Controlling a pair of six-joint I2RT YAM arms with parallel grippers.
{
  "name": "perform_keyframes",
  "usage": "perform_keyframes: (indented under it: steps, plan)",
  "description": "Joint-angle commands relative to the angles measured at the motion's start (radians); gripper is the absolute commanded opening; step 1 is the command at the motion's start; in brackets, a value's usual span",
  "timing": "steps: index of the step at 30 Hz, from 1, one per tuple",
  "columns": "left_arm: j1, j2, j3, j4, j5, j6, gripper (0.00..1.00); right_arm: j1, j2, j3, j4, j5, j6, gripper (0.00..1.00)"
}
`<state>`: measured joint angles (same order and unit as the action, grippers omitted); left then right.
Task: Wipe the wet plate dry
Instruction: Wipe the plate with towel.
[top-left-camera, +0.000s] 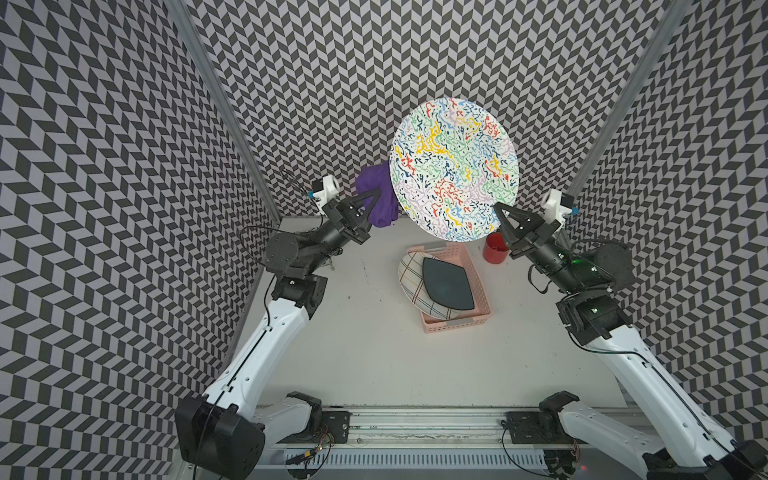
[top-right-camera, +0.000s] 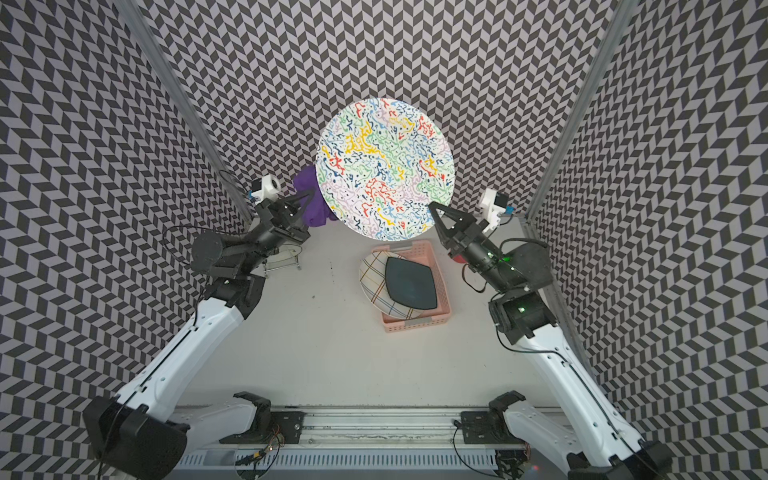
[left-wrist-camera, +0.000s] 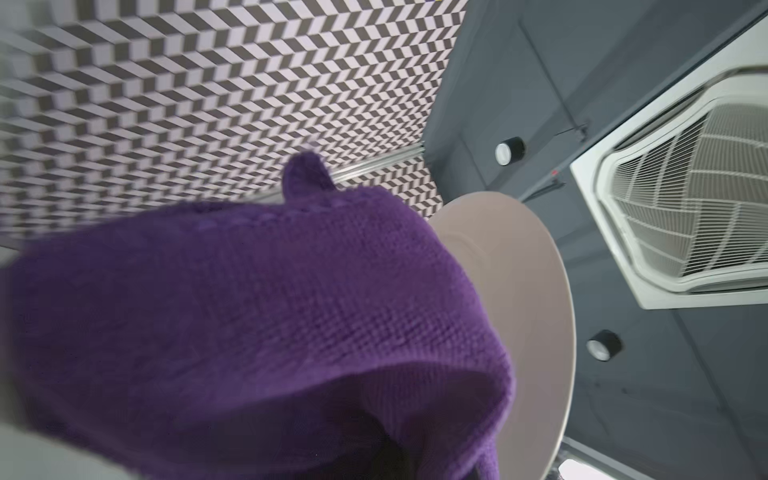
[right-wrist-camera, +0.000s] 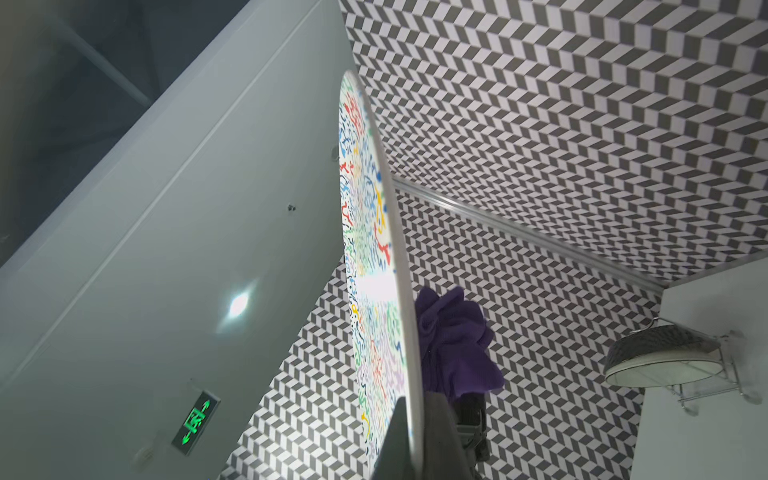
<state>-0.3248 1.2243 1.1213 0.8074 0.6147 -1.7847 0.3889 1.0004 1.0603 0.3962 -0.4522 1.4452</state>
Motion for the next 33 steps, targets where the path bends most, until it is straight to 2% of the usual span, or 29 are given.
perform_keyframes:
  steps: [1,4,7,10,12,14,16,19,22,25,27,30,31,33]
  plan:
    - [-0.075,0.047,0.085,0.375,-0.079,-0.246,0.00,0.033,0.020,-0.011,0.202,-0.082,0.071,0.00]
    - [-0.144,0.097,0.134,0.434,-0.132,-0.269,0.00,0.079,0.055,0.018,0.186,-0.076,0.048,0.00]
    - [-0.238,0.133,0.177,0.408,-0.139,-0.217,0.00,0.103,0.108,0.063,0.208,-0.075,0.058,0.00]
    - [-0.321,0.130,0.166,0.380,-0.142,-0.151,0.00,0.094,0.137,0.113,0.205,-0.012,0.060,0.00]
    - [-0.336,0.111,0.127,0.393,-0.148,-0.145,0.00,0.058,0.139,0.138,0.192,0.027,0.066,0.00]
    - [-0.309,0.086,0.068,0.452,-0.187,-0.180,0.00,0.023,0.132,0.150,0.175,0.024,0.064,0.00]
    - [-0.244,0.061,0.030,0.498,-0.202,-0.230,0.00,0.017,0.112,0.135,0.153,0.010,0.048,0.00]
    - [-0.185,0.036,0.040,0.449,-0.183,-0.215,0.00,0.061,0.095,0.109,0.089,-0.060,0.018,0.00]
    - [-0.209,0.042,0.055,0.392,-0.161,-0.163,0.00,0.169,0.094,0.086,0.085,0.000,-0.018,0.00]
    - [-0.248,0.030,-0.008,0.408,-0.181,-0.160,0.00,0.178,0.119,0.116,0.098,0.067,-0.025,0.00]
    - [-0.240,-0.003,-0.053,0.384,-0.169,-0.142,0.00,0.152,0.133,0.146,0.092,0.101,-0.023,0.00]
    - [-0.159,-0.102,-0.094,0.210,-0.108,-0.052,0.00,0.069,0.144,0.176,0.038,0.092,-0.015,0.00]
    - [-0.121,-0.148,-0.091,0.092,-0.078,0.009,0.00,0.041,0.137,0.170,0.017,0.093,-0.018,0.00]
    - [-0.041,-0.233,-0.037,-0.237,-0.031,0.211,0.00,-0.010,0.108,0.159,-0.077,0.105,-0.046,0.00]
